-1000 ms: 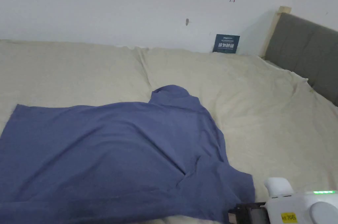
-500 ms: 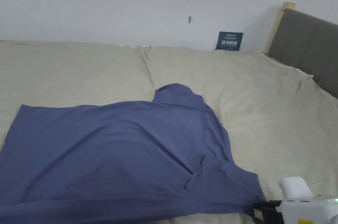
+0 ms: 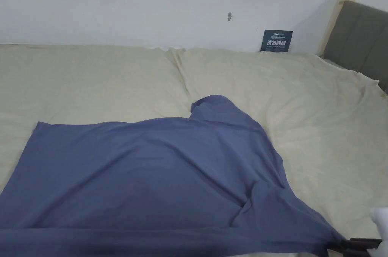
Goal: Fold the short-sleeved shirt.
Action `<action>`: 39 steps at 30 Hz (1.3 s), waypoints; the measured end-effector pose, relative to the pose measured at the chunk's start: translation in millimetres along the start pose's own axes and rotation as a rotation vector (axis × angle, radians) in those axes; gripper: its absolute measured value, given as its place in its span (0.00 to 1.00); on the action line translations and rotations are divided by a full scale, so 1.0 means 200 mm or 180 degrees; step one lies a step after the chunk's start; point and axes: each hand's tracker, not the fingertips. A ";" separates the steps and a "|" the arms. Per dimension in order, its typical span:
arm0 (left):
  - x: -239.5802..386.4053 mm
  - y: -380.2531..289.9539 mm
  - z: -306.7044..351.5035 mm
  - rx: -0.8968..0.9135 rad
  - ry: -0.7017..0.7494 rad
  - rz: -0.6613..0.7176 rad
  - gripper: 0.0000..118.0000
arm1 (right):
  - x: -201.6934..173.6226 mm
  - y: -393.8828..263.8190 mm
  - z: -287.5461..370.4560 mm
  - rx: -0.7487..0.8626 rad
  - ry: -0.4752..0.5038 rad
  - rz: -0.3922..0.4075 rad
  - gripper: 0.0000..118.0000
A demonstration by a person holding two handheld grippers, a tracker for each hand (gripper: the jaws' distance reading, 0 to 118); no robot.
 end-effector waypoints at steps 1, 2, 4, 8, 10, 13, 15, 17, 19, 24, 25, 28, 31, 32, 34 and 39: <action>0.00 0.03 0.00 0.0002 -0.0003 -0.0010 0.04 | -0.01 0.04 0.01 -0.0030 -0.0021 0.0004 0.05; 0.01 0.05 -0.03 -0.0022 0.0011 -0.0096 0.04 | -0.03 0.08 0.01 -0.0110 -0.0072 0.0017 0.05; 0.02 0.14 -0.11 -0.0130 0.0084 -0.0280 0.04 | -0.05 0.22 -0.02 -0.0252 -0.0125 0.0064 0.05; -0.01 0.30 -0.36 -0.0359 -0.0024 -0.0126 0.04 | -0.04 0.58 -0.14 -0.0523 -0.0008 0.0054 0.05; -0.03 0.37 -0.49 -0.0419 -0.0008 -0.0064 0.04 | -0.05 0.76 -0.24 -0.0643 -0.0081 0.0154 0.05; -0.06 0.48 -0.69 -0.0605 0.0008 0.0101 0.04 | -0.06 0.98 -0.42 -0.0805 -0.0251 0.0182 0.05; -0.06 0.53 -0.82 -0.0721 -0.0004 0.0197 0.04 | -0.06 1.09 -0.56 -0.0872 -0.0268 0.0087 0.05; -0.06 0.56 -0.94 -0.0837 0.0048 0.0187 0.04 | -0.05 1.16 -0.69 -0.0953 -0.0262 -0.0146 0.05; -0.07 0.57 -1.03 -0.0907 0.0092 0.0238 0.04 | -0.03 1.20 -0.82 -0.1011 -0.0257 -0.0337 0.06; -0.12 0.55 -1.09 -0.0750 0.0123 0.0455 0.50 | 0.05 1.11 -0.98 -0.0438 -0.0360 -0.0742 0.50; -0.13 0.54 -1.07 -0.0634 0.0085 0.0489 0.80 | 0.07 1.08 -0.96 -0.0089 -0.0278 -0.0848 0.73; -0.16 0.53 -0.92 -0.0296 -0.0034 0.0528 0.98 | 0.07 0.97 -0.79 0.0747 -0.0067 -0.0685 0.83; -0.13 0.51 -0.78 -0.0090 0.0027 0.0329 0.98 | 0.04 0.86 -0.59 0.1047 0.0097 -0.0465 0.83; -0.11 0.50 -0.71 -0.0001 0.0052 0.0234 0.98 | 0.01 0.83 -0.53 0.1019 0.0119 -0.0382 0.83; -0.07 0.43 -0.59 0.0169 0.0130 0.0137 0.98 | -0.05 0.71 -0.40 0.1066 0.0093 -0.0311 0.83; 0.06 0.19 -0.22 0.0572 0.0221 0.0147 0.00 | -0.19 0.33 -0.15 0.1527 0.0368 -0.0382 0.00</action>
